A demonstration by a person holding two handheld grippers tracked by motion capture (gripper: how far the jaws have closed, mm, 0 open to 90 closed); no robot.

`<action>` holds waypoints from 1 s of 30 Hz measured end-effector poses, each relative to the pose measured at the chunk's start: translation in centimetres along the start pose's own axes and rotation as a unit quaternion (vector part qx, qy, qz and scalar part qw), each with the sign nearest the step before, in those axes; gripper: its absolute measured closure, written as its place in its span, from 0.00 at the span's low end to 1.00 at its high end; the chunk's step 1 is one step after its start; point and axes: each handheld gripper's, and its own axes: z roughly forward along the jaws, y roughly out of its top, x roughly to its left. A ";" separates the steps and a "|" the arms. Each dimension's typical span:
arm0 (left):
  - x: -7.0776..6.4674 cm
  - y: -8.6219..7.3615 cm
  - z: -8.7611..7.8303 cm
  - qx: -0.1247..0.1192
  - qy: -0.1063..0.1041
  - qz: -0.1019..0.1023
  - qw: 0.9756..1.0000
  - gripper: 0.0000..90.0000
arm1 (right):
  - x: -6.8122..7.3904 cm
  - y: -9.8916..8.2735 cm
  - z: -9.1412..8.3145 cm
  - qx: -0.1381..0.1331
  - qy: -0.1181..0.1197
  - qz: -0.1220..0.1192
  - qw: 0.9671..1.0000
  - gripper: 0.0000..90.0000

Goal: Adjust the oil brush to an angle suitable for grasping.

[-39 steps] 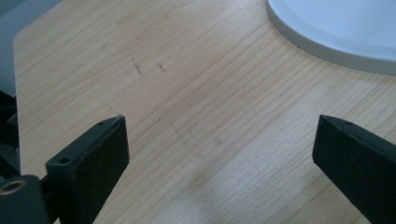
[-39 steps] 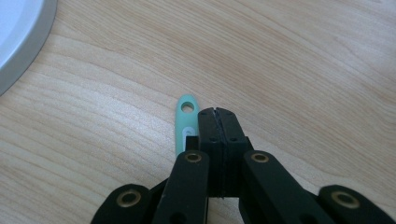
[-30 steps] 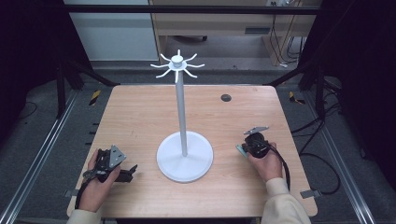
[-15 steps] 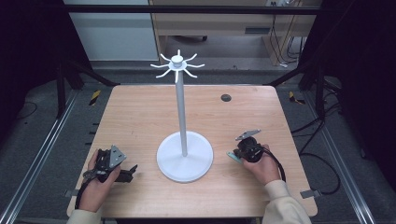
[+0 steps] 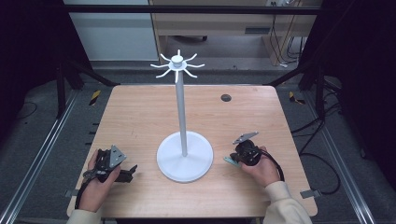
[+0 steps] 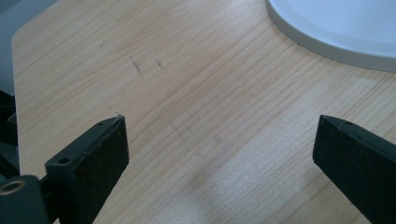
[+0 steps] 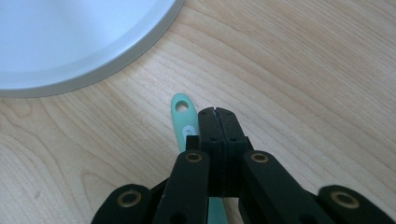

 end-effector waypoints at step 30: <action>0.0 -0.1 -0.1 0.001 0.003 -0.003 1.000 0.03 | 0.0 -1.7 -4.5 0.026 -0.026 -0.058 0.998 0.95</action>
